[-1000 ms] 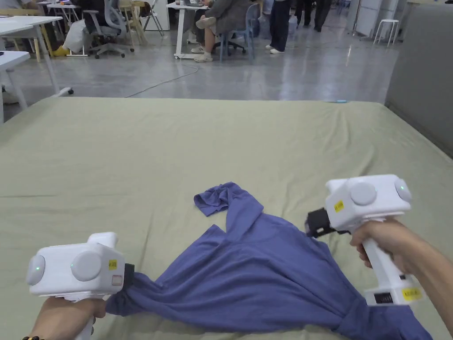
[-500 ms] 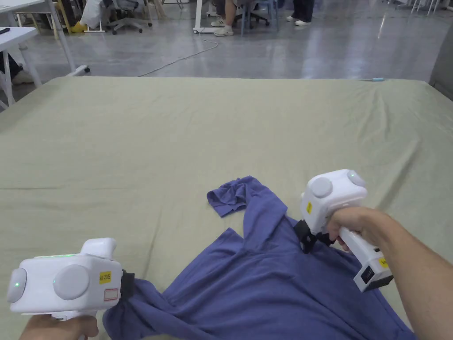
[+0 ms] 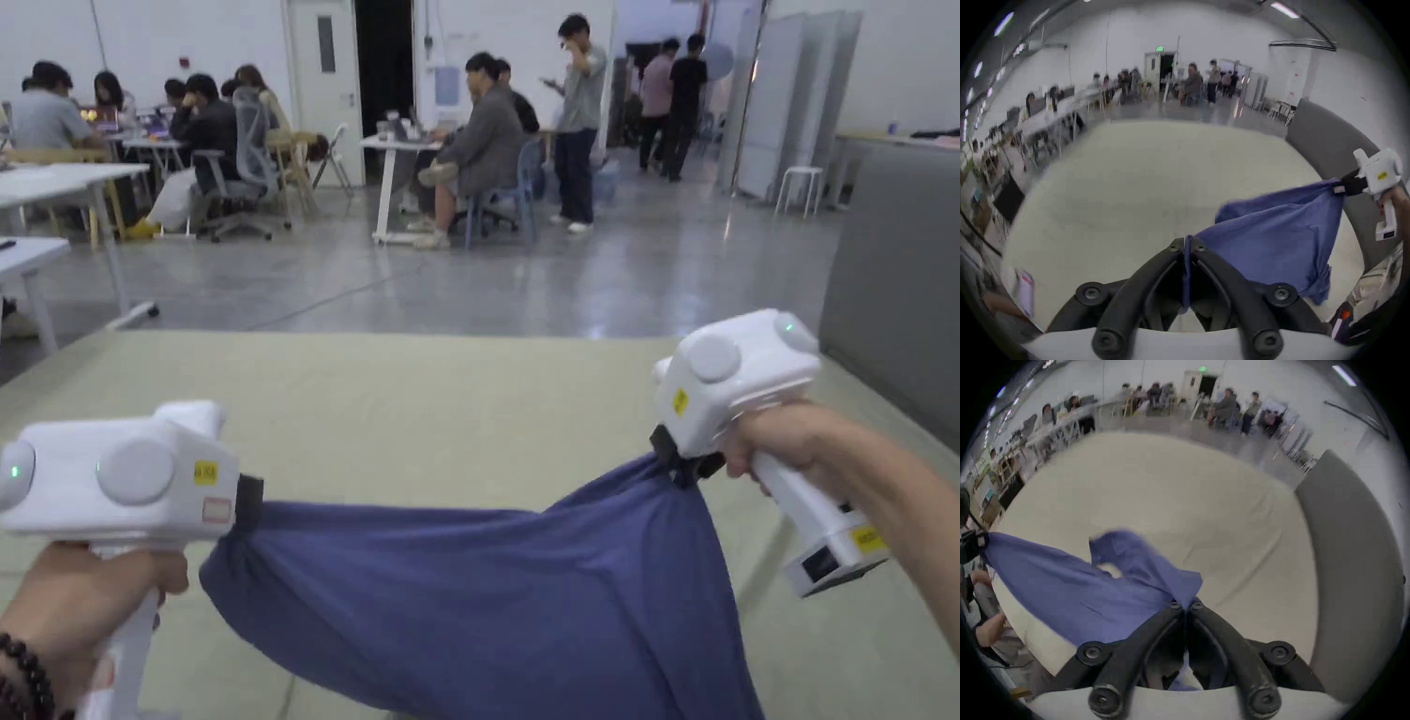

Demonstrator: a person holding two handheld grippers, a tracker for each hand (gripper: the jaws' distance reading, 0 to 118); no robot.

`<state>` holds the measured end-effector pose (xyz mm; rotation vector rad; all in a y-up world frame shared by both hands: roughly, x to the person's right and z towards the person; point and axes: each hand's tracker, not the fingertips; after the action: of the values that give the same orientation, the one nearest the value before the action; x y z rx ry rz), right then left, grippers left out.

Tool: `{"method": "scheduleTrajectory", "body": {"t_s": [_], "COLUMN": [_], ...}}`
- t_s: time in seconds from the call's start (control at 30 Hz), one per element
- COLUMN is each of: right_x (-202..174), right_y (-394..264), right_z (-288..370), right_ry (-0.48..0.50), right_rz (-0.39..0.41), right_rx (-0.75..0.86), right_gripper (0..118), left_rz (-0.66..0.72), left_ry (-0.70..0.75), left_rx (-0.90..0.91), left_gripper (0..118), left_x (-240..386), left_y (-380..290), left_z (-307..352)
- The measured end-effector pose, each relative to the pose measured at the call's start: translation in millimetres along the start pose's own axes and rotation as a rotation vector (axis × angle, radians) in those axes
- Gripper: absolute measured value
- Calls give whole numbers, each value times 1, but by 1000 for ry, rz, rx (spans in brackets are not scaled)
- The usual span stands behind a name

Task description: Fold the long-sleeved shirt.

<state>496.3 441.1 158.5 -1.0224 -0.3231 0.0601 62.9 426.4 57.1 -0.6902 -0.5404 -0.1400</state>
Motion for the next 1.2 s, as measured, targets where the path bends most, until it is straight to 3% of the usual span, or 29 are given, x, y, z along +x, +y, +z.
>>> {"method": "scheduleTrajectory", "body": {"t_s": [0.13, 0.23, 0.33, 0.47, 0.6, 0.83, 1.2], "right_x": [54, 87, 102, 115, 125, 129, 84], "right_y": [54, 94, 128, 155, 158, 136, 32], "right_z": [119, 194, 259, 309, 326, 263, 12], "right_ry": [-112, -120, -198, -264, -261, -212, -79], "right_rz": [-38, -146, -182, -239, -245, -265, -284], "right_rx": [156, 292, 442, 564, 605, 555, 210], "right_gripper": [0, 0, 0, 0, 0, 0, 0], "left_rz": [-30, -38, -20, -73, -43, -41, -22], "left_ry": [22, 44, 43, 95, 83, 79, 59], "left_rx": [191, 339, 434, 524, 542, 448, 60], "left_gripper": [0, 0, 0, 0, 0, 0, 0], "left_x": [14, 27, 44, 70, 75, 76, 65], "left_y": [123, 214, 284, 336, 348, 314, 139], "left_z": [46, 76, 108, 139, 144, 86, -107]}}
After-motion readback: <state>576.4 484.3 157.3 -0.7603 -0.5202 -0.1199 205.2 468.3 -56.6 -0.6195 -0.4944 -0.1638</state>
